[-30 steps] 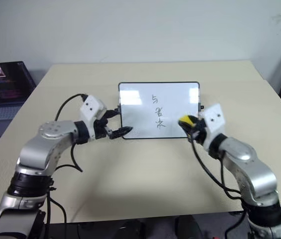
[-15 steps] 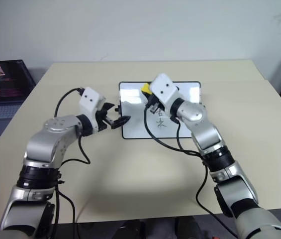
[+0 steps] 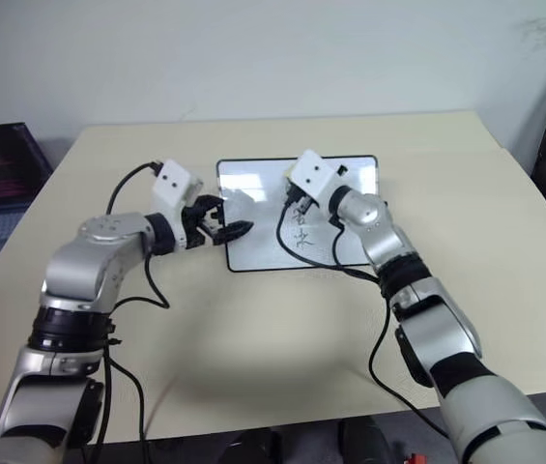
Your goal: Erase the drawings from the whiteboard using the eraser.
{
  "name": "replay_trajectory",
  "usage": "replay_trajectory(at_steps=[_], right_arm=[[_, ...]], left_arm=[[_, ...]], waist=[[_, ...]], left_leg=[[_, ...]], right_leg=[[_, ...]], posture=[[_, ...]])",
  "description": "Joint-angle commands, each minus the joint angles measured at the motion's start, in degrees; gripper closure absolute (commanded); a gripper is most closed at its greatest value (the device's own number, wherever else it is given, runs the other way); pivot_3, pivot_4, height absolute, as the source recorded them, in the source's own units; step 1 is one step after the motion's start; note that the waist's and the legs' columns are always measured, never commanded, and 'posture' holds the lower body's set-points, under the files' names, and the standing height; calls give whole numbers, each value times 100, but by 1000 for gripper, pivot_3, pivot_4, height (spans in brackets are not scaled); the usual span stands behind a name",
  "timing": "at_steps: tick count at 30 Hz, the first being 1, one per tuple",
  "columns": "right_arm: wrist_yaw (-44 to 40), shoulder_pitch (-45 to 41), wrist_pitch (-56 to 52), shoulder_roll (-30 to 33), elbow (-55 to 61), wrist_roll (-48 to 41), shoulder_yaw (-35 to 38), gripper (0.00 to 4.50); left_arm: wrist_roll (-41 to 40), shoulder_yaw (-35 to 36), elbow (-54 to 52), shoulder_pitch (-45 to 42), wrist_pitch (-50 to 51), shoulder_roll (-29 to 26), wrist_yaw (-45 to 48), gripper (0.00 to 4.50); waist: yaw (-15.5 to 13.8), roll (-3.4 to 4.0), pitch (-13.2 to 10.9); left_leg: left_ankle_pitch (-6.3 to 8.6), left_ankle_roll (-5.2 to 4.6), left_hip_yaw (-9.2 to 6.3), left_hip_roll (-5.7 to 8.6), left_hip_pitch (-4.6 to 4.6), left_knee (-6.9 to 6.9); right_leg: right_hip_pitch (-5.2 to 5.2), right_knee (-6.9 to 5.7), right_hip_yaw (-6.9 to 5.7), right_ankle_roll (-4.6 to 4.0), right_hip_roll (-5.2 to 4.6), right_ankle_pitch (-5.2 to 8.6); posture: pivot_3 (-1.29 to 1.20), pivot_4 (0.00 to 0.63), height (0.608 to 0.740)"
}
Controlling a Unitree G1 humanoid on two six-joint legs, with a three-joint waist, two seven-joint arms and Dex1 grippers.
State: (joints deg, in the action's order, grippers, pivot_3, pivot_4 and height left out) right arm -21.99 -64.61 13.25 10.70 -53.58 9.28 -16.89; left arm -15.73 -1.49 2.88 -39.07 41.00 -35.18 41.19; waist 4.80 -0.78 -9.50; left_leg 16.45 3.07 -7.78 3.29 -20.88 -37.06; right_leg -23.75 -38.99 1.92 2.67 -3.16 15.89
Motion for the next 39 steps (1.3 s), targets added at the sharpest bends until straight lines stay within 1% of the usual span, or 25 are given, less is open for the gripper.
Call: replay_trajectory(at_steps=[1, 5, 9, 11, 14, 19, 22, 25, 28, 33, 37, 39], right_arm=[[31, -260, 132, -109, -444, 130, 77, 3543], [-426, -196, -87, -151, -642, 259, -83, 3543], [-798, -42, -164, -101, -567, 478, -289, 3543], [-802, -31, -179, -94, -508, 556, -299, 3543], [-577, -125, -194, -99, -443, 580, -206, 3543], [-447, -397, -192, -160, -24, 264, 201, 3543], [-264, -496, -207, -216, 76, 257, 324, 3543], [-56, -522, -263, -330, -94, 374, 297, 3543], [-132, -411, -392, -442, -279, 481, 149, 3543], [-633, -1, -443, -450, -278, 816, -283, 3543], [-853, 141, -677, -453, -122, 810, -344, 3543], [-812, 96, -651, -436, -4, 739, -243, 3543]], left_arm=[[-3, 155, 70, -182, -63, -101, 44, 0], [52, 188, 209, -170, -123, -181, 78, 0], [115, 225, 344, -163, -205, -238, 23, 0], [159, 282, 470, -184, -245, -237, -58, 0], [163, 341, 585, -183, -276, -246, -82, 0], [133, 436, 656, -122, -255, -294, -79, 0], [122, 474, 642, -98, -230, -297, -89, 0], [116, 499, 579, -58, -191, -284, -88, 0], [109, 512, 542, -39, -168, -283, -92, 0], [97, 546, 494, -24, -143, -307, -107, 0], [91, 550, 458, -14, -121, -302, -114, 0], [96, 538, 469, -26, -124, -295, -110, 0]], waist=[[12, -2, 1], [30, -5, 4], [31, -8, 13], [31, -12, 15], [29, -14, 16], [21, -15, 16], [22, -14, 16], [29, -15, 16], [43, -15, 16], [40, -25, 23], [38, -26, 24], [32, -26, 24]], left_leg=[[0, 0, 4, 0, 3, 0], [0, -1, 10, -2, 11, -3], [0, -2, 11, -7, 22, -3], [1, -3, 11, -6, 33, -5], [0, -4, 12, -5, 42, -10], [-1, -3, 9, -5, 41, -12], [-2, -1, 8, -6, 29, -12], [-4, 2, 15, -5, -4, -10], [-3, 3, 22, -7, -8, 2], [-3, 2, 25, -6, -2, 0], [-5, 0, 22, -6, 13, -10], [-4, -11, 16, -6, 24, -10]], right_leg=[[0, -1, 4, 1, 0, 0], [0, -10, 17, 3, 1, -4], [6, -14, 21, 0, 4, -10], [16, -14, 22, 2, 5, -14], [24, -13, 27, 3, 6, -22], [24, -14, 26, 4, 7, -30], [14, -11, 26, 4, 6, -30], [-27, -10, 34, 4, 4, -30], [-38, -3, 38, 4, 3, -30], [-31, -5, 41, 4, 3, -30], [-15, -18, 39, 1, 6, -39], [-3, -19, 36, -1, 9, -47]], posture=[[0, 150, 740], [0, 150, 740], [0, 150, 740], [0, 150, 740], [0, 150, 740], [0, 150, 740], [0, 150, 740], [0, 150, 740], [0, 150, 740], [0, 150, 740], [0, 150, 740], [0, 150, 740]])
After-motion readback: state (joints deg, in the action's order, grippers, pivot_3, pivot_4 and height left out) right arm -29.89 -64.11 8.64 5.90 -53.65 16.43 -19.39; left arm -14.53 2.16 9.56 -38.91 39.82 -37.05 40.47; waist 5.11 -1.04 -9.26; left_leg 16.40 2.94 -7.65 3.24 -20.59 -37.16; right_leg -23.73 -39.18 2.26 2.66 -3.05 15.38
